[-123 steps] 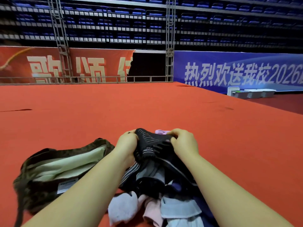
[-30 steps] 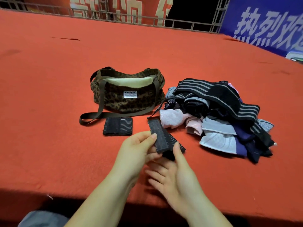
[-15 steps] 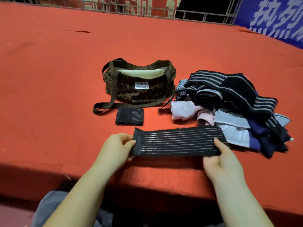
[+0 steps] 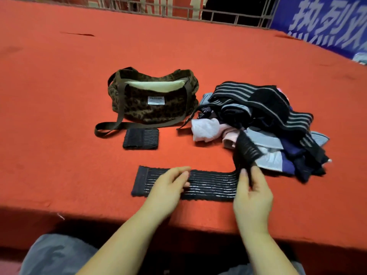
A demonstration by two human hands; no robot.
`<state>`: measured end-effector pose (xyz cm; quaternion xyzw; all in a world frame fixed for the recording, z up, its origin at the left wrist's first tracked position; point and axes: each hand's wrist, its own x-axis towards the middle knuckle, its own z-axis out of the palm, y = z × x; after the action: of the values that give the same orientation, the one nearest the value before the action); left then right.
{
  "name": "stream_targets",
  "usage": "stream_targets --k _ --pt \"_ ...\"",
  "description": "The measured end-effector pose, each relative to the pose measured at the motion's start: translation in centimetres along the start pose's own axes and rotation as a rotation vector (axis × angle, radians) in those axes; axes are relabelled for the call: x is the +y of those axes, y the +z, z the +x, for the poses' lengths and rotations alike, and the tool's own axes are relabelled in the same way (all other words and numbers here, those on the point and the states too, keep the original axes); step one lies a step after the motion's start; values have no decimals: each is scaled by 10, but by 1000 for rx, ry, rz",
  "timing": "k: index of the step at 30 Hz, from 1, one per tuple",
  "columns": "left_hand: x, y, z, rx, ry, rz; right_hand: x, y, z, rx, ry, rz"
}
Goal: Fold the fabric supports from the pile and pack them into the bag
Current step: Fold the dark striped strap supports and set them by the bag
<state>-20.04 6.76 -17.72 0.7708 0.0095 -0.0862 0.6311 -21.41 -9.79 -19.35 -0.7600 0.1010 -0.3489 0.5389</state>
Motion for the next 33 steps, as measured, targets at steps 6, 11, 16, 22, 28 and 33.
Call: stream_targets --k 6,11,16,22,28,33 --pt "10 0 2 -125 -256 -512 12 21 -27 -552 -443 -340" --pt "-5 -24 5 -12 -181 -300 -1 22 -32 -733 -351 -303" --pt "-5 -50 3 52 -119 -130 -21 45 -10 -834 -257 -460" --pt "-15 -68 -1 107 -138 -72 -33 98 -5 -900 -81 -282" --pt "-25 -89 0 293 -74 464 -37 130 -2 -999 -65 -337" --pt "-28 -97 6 325 -100 501 -39 149 -3 -995 -59 -444"
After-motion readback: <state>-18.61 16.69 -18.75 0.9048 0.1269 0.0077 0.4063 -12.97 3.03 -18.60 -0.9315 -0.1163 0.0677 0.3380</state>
